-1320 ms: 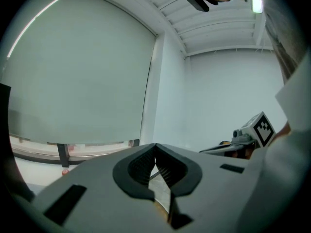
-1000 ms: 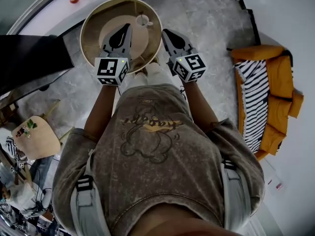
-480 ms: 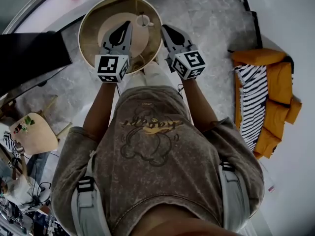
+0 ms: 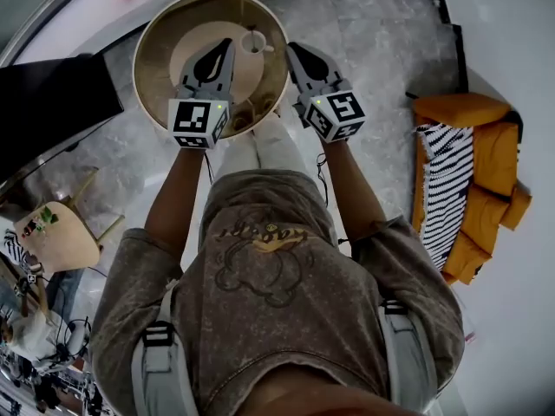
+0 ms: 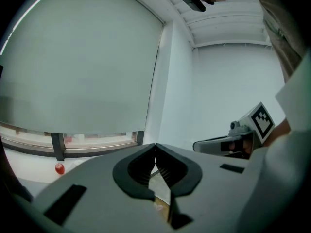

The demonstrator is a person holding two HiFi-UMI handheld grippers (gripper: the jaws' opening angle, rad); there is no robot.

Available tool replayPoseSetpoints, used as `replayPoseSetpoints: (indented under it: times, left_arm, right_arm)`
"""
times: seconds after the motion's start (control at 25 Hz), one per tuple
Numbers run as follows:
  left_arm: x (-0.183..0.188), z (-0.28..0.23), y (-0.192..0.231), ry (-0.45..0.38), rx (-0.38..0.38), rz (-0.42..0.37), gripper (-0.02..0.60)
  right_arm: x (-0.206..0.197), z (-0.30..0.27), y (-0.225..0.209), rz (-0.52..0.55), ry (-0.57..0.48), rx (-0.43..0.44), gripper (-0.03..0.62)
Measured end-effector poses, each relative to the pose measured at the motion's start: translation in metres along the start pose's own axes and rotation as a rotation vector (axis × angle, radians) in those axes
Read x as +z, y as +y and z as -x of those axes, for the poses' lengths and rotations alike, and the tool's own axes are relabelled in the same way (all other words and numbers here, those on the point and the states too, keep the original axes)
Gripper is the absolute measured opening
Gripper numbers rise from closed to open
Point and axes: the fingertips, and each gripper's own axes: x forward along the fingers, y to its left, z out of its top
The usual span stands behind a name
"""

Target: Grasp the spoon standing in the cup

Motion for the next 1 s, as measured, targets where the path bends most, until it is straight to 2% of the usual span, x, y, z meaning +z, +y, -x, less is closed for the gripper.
replayPoseSetpoints:
  times: [0.68,1.0]
  left_arm:
    - [-0.082,-0.06,0.026,0.024,0.007,0.013,0.018]
    - [-0.116,-0.084,0.032,0.05,-0.002,0.019,0.018]
  right_arm:
    - [-0.069,-0.048,-0.042,0.0,0.052,0.006,0.02]
    - [-0.086,-0.072,-0.062,-0.01,0.067,0.018,0.02]
